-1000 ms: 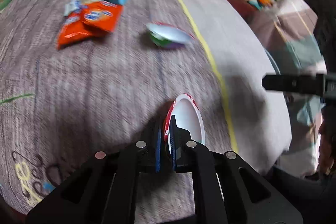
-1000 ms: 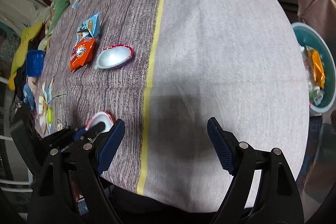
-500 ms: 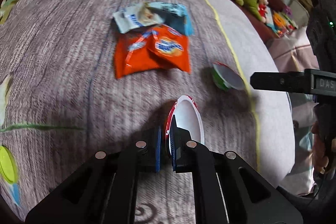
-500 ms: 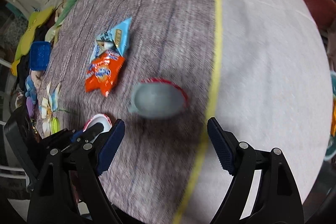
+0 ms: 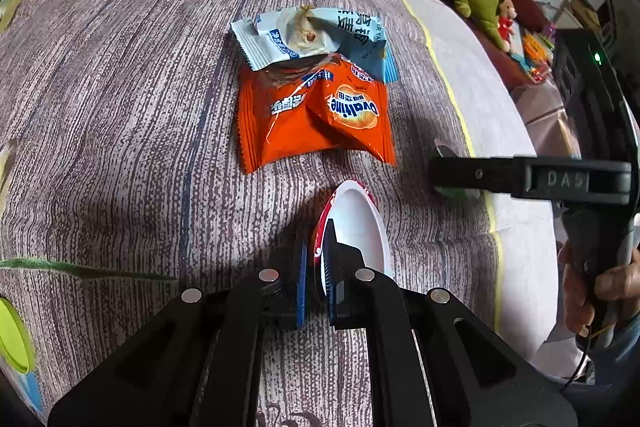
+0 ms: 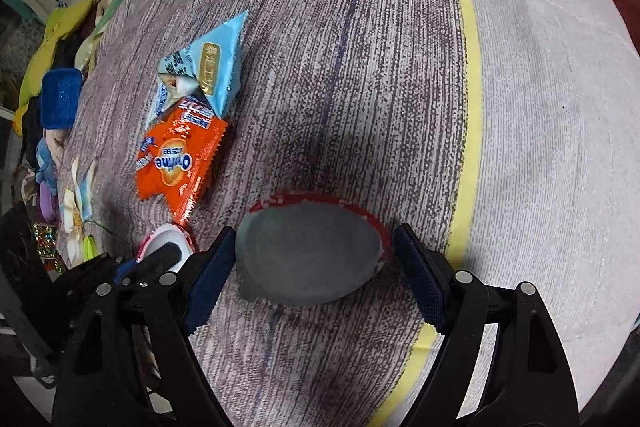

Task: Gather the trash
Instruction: 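Grasp a white red-rimmed bowl with the left tool while the right tool grasps the other bowl, then carry both held bowls from the table over the teal bin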

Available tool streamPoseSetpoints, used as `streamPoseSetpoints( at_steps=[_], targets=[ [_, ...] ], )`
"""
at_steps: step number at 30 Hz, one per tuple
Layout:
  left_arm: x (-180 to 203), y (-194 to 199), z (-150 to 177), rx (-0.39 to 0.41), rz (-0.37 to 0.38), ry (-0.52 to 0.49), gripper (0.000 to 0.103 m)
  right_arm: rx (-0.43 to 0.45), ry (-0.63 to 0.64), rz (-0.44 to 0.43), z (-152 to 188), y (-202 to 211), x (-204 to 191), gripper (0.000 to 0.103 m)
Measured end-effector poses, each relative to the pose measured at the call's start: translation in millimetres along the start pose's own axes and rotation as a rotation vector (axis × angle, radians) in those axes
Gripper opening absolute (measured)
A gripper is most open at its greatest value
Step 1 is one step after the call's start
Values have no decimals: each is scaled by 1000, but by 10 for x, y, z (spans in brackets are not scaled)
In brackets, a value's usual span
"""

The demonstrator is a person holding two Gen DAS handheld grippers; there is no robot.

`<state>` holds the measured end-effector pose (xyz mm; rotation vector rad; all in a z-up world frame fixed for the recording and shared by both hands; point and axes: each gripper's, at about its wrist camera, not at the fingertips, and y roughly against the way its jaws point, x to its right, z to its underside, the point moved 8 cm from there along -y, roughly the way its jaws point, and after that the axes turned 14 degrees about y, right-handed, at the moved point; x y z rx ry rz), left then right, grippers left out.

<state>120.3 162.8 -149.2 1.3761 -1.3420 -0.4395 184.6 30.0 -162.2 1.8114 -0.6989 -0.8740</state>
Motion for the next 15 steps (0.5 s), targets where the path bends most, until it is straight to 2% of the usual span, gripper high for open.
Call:
streamPoseSetpoints(
  at_steps=[8, 15],
  targets=[
    [174, -37, -7, -8, 12, -6, 8, 49, -16, -1, 74, 191, 131, 70],
    [604, -42, 50, -9, 27, -70, 8, 103, -69, 11, 223, 507, 397, 70]
  ],
)
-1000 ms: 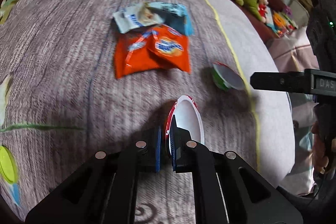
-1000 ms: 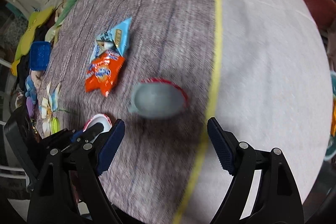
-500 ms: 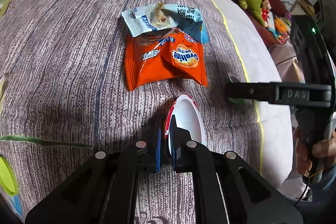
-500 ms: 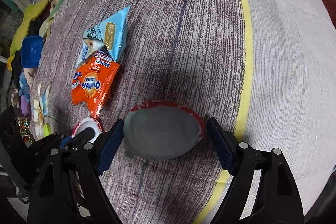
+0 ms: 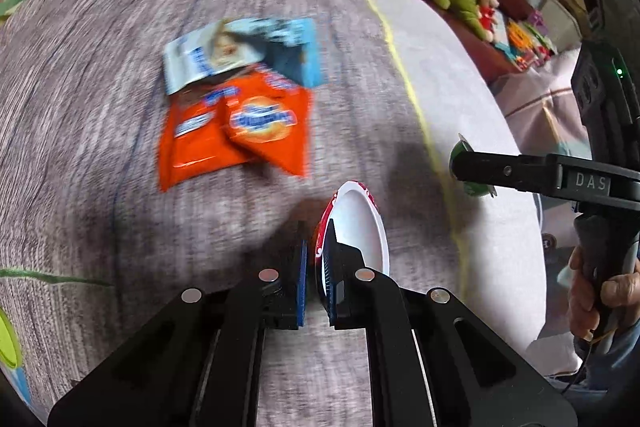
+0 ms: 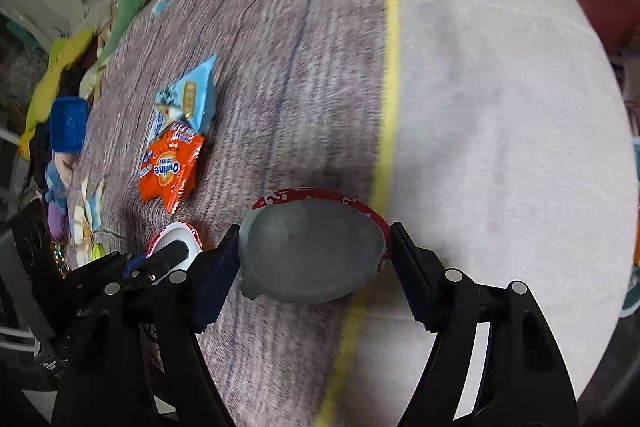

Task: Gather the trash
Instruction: 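Carry both held bowls from the table over the teal bin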

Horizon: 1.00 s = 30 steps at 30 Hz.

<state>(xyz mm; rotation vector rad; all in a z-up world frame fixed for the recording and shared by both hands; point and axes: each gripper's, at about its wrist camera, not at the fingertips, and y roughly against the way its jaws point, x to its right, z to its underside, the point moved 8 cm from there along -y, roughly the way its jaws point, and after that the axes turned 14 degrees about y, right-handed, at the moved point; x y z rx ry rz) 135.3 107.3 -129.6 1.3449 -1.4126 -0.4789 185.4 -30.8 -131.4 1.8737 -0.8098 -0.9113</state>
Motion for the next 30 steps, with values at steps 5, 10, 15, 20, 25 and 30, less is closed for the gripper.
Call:
streamPoseSetpoints(
  at_steps=[5, 10, 15, 20, 25, 30],
  targets=[
    [390, -56, 44, -3, 13, -54, 8, 55, -50, 16, 103, 289, 281, 70],
    [757, -65, 127, -6, 25, -114, 8, 106, -108, 34, 234, 579, 629, 70],
    [1212, -139, 149, -16, 46, -181, 8, 156, -172, 59, 395, 881, 1032, 70],
    [1722, -281, 210, -47, 71, -254, 8, 208, -247, 88, 600, 1212, 1509, 70],
    [2279, -455, 310, -83, 94, -333, 8, 265, -335, 116, 851, 1540, 2030, 70],
    [2786, -637, 374, -111, 116, -392, 8, 320, -425, 159, 1141, 1878, 2559, 70]
  ],
)
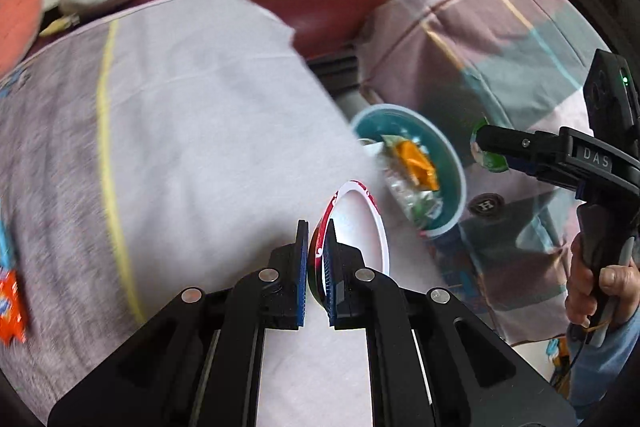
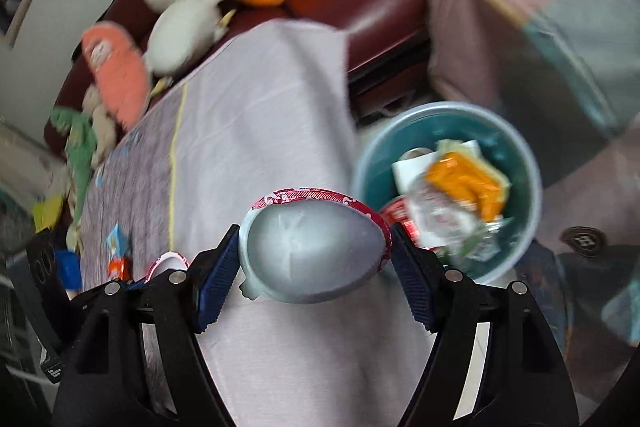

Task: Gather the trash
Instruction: 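Carry both held bowls from the table over the teal bin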

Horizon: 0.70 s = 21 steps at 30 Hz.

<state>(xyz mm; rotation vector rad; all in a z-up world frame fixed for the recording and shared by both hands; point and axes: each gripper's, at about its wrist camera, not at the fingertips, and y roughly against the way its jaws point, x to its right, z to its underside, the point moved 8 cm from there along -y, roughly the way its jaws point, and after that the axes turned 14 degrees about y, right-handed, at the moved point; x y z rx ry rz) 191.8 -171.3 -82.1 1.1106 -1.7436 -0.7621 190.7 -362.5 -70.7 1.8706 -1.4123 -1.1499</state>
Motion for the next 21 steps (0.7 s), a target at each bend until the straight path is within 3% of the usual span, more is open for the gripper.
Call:
streamPoseSetpoints(
  at_steps=[12, 21],
  targets=[
    [806, -602, -153, -85, 2, -102, 8, 31, -123, 7, 10, 134, 810, 70],
    [1070, -998, -132, -141, -5, -129, 8, 31, -174, 14, 77, 147, 1172, 70]
  ],
)
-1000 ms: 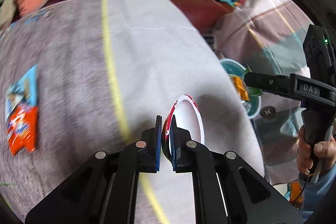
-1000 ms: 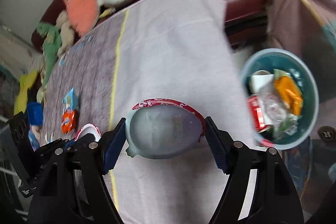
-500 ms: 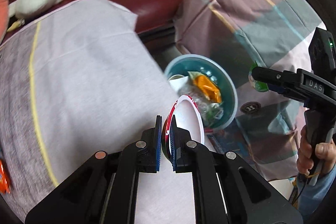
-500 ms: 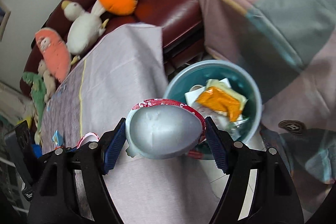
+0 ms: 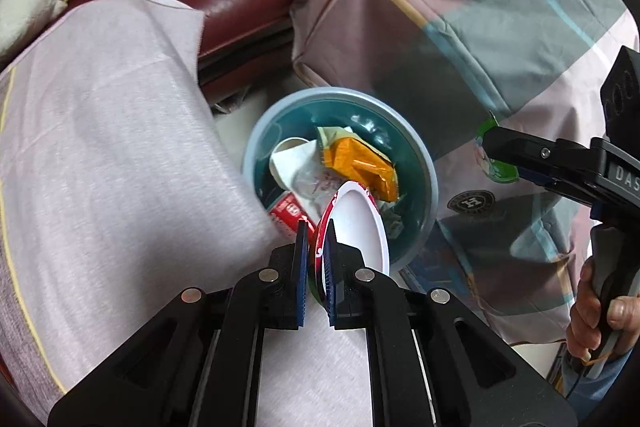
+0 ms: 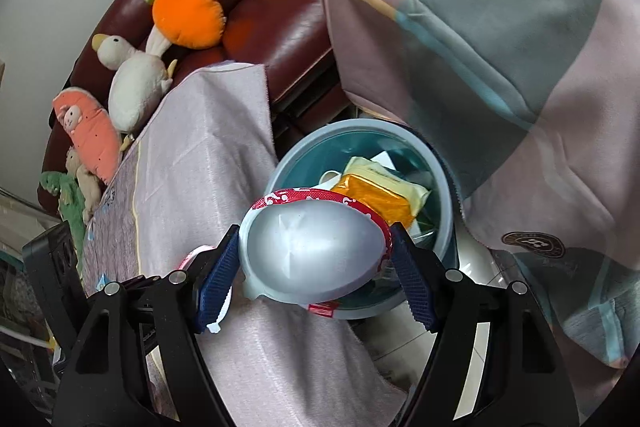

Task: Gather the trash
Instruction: 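Carry both held bowls from the table over the teal bin, then open the left tool to drop its bowl while the right tool opens to drop its bowl, then move both tools back over the table toward the two snack packets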

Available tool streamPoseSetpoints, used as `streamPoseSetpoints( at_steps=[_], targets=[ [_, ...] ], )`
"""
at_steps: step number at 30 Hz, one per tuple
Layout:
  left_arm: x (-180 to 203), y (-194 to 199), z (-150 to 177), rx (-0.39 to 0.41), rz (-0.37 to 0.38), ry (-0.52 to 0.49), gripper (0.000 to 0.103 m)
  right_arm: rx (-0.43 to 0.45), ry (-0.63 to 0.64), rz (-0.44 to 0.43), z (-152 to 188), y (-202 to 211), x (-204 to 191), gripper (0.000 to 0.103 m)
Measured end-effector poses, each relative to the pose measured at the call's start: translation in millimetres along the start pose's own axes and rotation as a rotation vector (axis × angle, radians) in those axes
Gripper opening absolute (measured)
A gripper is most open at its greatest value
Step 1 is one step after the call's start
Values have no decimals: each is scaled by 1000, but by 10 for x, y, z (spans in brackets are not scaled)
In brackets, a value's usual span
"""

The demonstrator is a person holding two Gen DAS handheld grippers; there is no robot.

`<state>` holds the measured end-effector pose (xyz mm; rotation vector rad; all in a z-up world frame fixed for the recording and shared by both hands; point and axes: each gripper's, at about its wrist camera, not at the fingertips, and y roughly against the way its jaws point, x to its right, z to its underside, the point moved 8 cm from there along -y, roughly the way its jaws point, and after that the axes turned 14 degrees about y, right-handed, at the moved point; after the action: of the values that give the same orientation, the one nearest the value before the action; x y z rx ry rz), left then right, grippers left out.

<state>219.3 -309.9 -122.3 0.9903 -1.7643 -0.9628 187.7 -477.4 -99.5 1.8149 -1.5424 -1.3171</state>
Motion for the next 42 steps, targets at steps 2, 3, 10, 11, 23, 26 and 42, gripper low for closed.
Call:
streamPoseSetpoints(
  at_steps=[2, 3, 10, 11, 23, 26, 42],
  targets=[
    [54, -97, -11, -13, -1, -6, 8, -1, -9, 0, -1, -8, 51, 70],
    [73, -139, -18, -18, -1, -8, 9, -1, -15, 0, -1, -16, 83, 70],
    [128, -318, -108, -27, 5, 3, 43, -4, -35, 5, -9, -51, 196, 70],
    [130, -318, -109, -21, 6, 2, 57, -6, -35, 5, -10, -60, 202, 70],
    [-53, -150, -10, 24, -10, 13, 87, -38, -9, 8, -34, -225, 95, 70],
    [-124, -103, 41, 29, -8, 22, 88, -49, 10, 12, -33, -281, 33, 70],
    [-440, 99, 259, 32, 17, 89, 90, -117, 43, 54, 104, -372, -205, 78]
  ],
)
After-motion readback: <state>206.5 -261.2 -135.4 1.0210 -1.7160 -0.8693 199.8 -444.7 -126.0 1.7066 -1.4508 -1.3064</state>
